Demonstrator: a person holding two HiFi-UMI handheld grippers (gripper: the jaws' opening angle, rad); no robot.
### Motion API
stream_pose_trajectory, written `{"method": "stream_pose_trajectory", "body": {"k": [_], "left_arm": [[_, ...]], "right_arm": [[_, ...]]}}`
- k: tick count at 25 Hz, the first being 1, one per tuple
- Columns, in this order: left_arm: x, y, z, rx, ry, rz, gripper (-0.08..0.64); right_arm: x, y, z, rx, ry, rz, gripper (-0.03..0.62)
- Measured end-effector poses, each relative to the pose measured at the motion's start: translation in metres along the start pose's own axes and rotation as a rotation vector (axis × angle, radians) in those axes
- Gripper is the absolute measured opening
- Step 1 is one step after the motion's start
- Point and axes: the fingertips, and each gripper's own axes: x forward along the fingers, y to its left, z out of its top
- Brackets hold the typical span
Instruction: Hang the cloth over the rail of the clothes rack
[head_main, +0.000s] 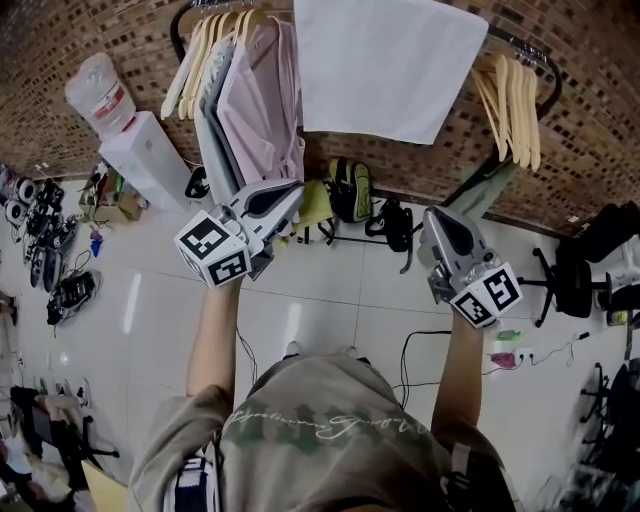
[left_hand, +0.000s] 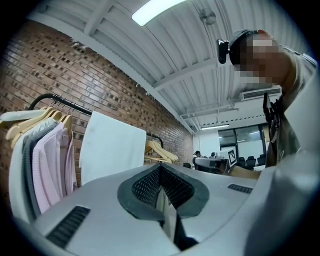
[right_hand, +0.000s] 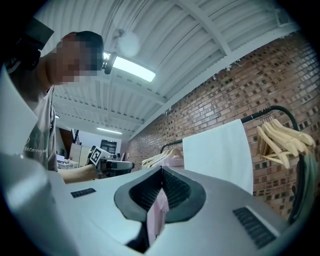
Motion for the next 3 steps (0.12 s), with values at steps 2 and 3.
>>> {"method": "stream_pose_trajectory", "body": {"k": [2,3], "left_arm": [[-0.0012,-0.0042,-0.0014,0.005,0.007,-0.003,0.005],[-0.0018,-0.0063,-0.0019,0.008,0.01,-0.003,0.005]], "right_arm": [[0.0009,0.0045,-0.001,-0.016,0.012,0.004,0.011],[0.001,0.0067,-0.0013,-0.023,0.016,0.006,0.011]]}}
